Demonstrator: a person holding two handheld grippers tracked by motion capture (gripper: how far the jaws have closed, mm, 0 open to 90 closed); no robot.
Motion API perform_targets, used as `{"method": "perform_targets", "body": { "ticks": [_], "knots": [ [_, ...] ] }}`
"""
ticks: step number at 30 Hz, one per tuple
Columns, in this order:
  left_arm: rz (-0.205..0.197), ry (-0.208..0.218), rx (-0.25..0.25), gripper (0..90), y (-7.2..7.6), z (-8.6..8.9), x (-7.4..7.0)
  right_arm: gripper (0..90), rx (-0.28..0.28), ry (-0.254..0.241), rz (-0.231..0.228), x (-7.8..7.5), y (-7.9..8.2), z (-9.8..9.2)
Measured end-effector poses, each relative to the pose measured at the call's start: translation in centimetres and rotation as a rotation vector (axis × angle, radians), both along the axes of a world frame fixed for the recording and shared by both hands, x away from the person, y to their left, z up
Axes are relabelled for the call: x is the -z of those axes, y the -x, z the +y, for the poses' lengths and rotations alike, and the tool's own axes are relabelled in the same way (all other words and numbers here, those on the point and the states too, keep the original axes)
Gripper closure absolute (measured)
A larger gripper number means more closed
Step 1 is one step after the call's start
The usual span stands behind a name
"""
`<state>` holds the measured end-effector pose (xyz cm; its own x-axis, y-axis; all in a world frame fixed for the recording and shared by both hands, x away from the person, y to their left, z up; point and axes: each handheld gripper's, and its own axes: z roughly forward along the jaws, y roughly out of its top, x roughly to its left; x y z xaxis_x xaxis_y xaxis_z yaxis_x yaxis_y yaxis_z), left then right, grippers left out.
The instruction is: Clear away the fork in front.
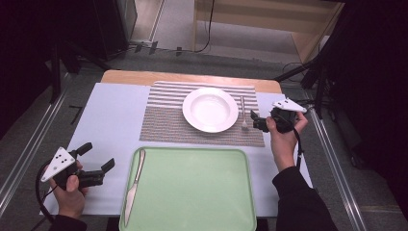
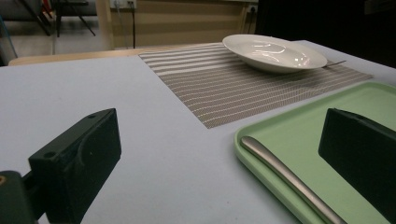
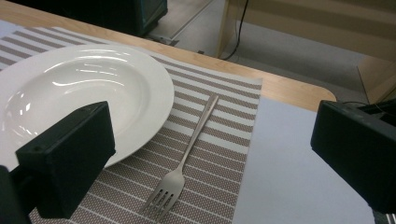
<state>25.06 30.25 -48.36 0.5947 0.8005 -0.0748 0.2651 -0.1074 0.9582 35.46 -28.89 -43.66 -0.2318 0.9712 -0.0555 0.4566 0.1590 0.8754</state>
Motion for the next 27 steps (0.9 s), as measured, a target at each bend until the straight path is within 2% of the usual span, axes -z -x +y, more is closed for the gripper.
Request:
{"method": "perform_targets", "body": {
  "ticks": [6,9,16,21,23,25,27],
  "knots": [
    [0.001,-0.003,0.003,0.0,0.0,0.0,0.0,0.0,0.006,0.006,0.041,0.3,-2.0,0.3],
    [-0.001,-0.003,0.001,0.0,0.0,0.0,0.0,0.0,0.020,-0.015,0.063,0.5,-2.9,0.1],
    [-0.002,0.000,-0.006,0.0,0.0,0.0,0.0,2.5,0.046,-0.002,0.107,0.7,-4.9,0.0],
    [-0.005,-0.001,-0.004,0.0,0.0,0.0,0.0,5.0,0.042,-0.004,0.166,1.3,-6.2,0.3],
    [-0.002,-0.001,-0.003,0.0,0.0,0.0,0.0,13.3,0.061,-0.006,0.196,1.6,-6.7,0.4],
    [-0.004,0.000,-0.002,0.0,0.0,0.0,0.0,13.6,0.067,-0.007,0.222,1.7,-7.1,0.4],
    [-0.002,-0.004,-0.001,0.0,0.0,0.0,0.0,23.3,0.075,-0.014,0.250,2.0,-7.5,0.5]
  ]
}}
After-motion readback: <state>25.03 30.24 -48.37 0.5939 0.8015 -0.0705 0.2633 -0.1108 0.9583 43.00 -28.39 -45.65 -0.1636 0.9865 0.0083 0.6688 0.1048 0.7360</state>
